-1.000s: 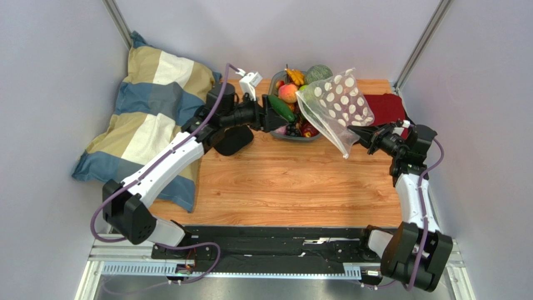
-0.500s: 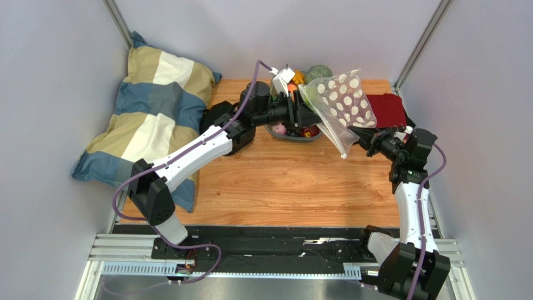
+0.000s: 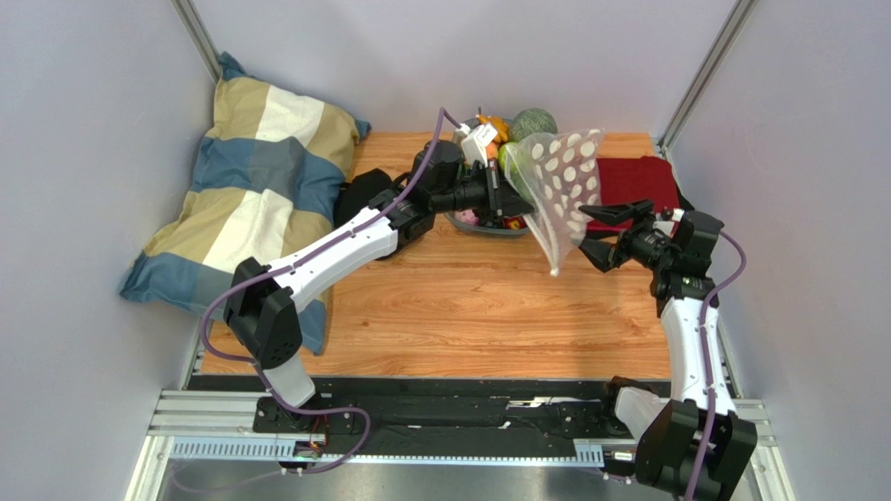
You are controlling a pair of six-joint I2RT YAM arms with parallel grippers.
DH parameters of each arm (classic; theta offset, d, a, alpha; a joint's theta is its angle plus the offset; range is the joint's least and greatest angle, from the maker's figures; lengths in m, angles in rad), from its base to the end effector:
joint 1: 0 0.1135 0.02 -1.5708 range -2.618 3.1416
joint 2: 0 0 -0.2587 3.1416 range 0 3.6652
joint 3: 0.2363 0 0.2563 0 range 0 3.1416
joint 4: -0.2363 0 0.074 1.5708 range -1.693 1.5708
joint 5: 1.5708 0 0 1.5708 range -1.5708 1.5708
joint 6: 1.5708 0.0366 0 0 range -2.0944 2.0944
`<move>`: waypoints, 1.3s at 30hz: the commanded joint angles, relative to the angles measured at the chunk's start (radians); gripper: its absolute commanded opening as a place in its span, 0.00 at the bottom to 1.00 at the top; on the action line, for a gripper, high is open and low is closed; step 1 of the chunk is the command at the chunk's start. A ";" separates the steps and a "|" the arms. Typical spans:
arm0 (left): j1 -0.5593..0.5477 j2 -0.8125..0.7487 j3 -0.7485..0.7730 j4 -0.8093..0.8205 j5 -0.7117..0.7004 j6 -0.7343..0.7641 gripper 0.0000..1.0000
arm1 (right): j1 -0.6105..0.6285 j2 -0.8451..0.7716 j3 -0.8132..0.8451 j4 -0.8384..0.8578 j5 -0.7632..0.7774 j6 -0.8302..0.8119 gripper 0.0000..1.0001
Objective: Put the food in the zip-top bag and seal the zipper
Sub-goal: Pick up the zipper food storage bag at the center of the board, then open the zipper of the food storage bag at the center of the board.
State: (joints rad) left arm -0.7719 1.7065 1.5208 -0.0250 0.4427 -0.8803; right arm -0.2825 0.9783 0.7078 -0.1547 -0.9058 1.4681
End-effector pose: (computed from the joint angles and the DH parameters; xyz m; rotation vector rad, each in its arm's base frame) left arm 0.2869 -0.3012 0.3604 0.2581 2.0404 -1.5119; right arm 0.2190 -0.0336 0.2795 1.1977 1.8637 1.6147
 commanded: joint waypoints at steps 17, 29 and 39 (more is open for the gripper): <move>-0.050 -0.059 0.048 -0.378 0.208 0.072 0.00 | 0.347 -0.096 0.553 -0.799 0.265 -1.563 0.92; -0.069 -0.015 0.055 -0.349 0.212 0.047 0.00 | 0.557 0.008 0.480 -0.740 0.438 -1.612 0.65; -0.069 -0.024 0.015 -0.351 0.194 0.047 0.00 | 0.565 0.023 0.527 -0.752 0.282 -1.548 0.81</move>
State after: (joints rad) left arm -0.8375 1.6989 1.5303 -0.4000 0.6277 -0.8173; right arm 0.2783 1.0241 1.1877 -0.9276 -0.5011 -0.0952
